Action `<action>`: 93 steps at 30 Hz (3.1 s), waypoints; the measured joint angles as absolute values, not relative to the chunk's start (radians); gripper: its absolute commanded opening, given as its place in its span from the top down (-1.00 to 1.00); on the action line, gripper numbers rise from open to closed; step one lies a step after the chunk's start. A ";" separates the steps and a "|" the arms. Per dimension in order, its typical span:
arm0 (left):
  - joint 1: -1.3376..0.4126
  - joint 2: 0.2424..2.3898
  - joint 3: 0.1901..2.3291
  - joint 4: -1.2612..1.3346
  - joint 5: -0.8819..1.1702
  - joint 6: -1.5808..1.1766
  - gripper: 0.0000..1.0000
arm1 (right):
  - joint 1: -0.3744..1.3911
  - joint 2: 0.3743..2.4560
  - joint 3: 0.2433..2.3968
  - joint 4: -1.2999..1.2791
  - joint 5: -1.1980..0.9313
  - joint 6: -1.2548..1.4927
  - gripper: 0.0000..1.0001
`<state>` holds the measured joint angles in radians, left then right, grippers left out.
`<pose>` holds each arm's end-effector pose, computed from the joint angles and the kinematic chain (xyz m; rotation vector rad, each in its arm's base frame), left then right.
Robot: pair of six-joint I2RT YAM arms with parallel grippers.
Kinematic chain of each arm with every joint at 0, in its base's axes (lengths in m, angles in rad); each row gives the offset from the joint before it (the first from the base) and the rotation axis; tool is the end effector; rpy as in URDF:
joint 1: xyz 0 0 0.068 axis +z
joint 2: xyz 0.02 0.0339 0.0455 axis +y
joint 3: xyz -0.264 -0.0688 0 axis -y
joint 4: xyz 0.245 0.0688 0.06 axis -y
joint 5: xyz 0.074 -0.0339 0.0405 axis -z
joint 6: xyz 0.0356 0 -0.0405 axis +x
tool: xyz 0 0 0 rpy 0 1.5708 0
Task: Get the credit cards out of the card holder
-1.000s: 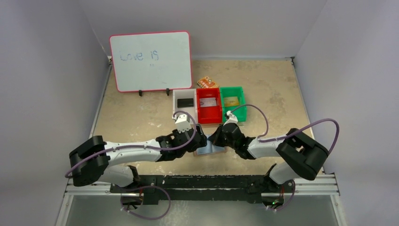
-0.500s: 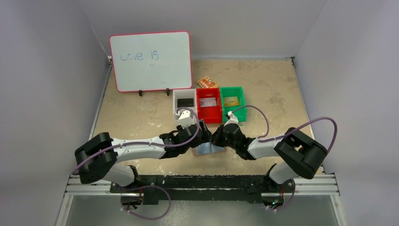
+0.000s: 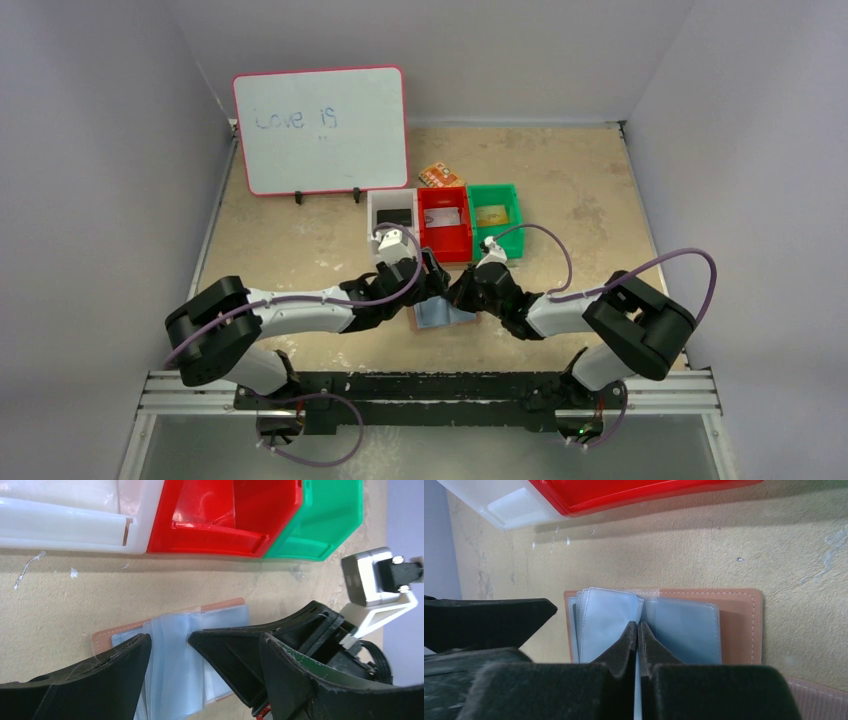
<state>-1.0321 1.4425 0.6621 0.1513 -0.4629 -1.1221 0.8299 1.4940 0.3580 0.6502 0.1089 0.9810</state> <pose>0.1615 -0.2392 0.1833 -0.3635 2.1913 -0.7423 0.1744 0.1849 0.1287 0.2392 2.1981 0.9737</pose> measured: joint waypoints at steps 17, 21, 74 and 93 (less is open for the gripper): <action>-1.032 1.510 0.645 0.143 -0.438 -1.145 -0.54 | 0.829 1.496 0.357 0.653 0.109 0.985 1.00; -1.031 1.515 0.645 0.151 -0.428 -1.144 -0.53 | 0.829 1.496 0.357 0.653 0.109 0.987 1.00; -1.092 1.711 0.820 0.216 -0.164 -1.183 -0.21 | 0.818 0.751 0.400 -0.425 0.564 1.362 0.25; -1.109 1.682 0.862 0.108 -0.241 -1.157 -0.22 | 0.818 0.656 0.415 -0.410 0.537 1.231 0.35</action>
<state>-1.1088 1.6817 0.8619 0.1078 -0.2413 -1.1568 0.8177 0.6556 0.4149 -0.4103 0.5365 1.2308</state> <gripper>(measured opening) 0.604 0.340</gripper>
